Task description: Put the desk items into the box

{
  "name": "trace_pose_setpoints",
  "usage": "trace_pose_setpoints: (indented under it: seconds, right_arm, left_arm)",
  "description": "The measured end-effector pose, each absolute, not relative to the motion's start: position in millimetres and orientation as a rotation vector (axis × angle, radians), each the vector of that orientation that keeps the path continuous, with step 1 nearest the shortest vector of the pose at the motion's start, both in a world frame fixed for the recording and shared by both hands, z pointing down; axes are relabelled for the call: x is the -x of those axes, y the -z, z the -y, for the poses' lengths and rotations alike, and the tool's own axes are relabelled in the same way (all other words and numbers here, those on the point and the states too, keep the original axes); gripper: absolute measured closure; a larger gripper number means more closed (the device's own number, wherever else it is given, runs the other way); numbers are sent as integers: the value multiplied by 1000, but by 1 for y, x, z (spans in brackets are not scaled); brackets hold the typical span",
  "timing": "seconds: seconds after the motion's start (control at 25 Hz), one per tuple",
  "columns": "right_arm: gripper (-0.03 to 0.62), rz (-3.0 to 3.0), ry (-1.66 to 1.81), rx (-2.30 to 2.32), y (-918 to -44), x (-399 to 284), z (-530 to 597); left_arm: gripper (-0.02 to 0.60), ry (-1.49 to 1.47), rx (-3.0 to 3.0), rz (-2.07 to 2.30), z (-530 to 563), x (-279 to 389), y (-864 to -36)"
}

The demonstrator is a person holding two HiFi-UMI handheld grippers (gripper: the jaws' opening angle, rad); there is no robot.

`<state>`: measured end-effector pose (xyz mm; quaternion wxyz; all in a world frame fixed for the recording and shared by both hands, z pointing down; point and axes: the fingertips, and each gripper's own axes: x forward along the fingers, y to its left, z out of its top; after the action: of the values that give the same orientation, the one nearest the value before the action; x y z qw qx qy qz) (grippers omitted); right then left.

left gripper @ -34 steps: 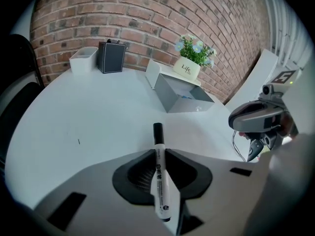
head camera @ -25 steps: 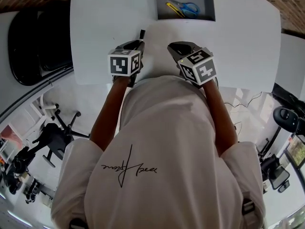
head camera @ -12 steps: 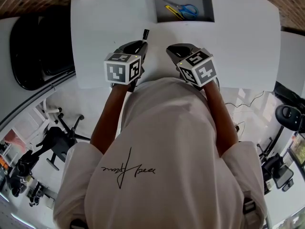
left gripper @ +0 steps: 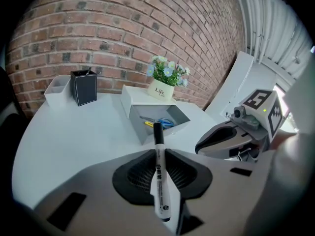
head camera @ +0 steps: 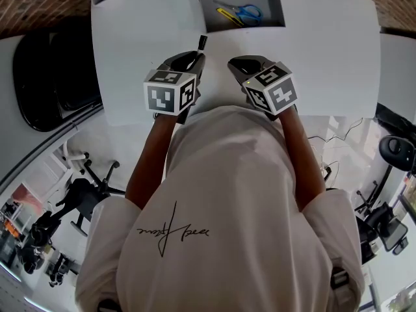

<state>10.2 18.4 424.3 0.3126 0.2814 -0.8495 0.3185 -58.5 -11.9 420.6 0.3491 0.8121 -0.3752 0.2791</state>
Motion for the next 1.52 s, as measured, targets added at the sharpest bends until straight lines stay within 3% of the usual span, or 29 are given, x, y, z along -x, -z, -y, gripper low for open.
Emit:
trace_pose_setpoints:
  seconds: [1.52]
  right_arm:
    - [557,2252,-896,-876,-409,-53,4]
  left_arm:
    - [517,-714,-2120,947,42,40,-415]
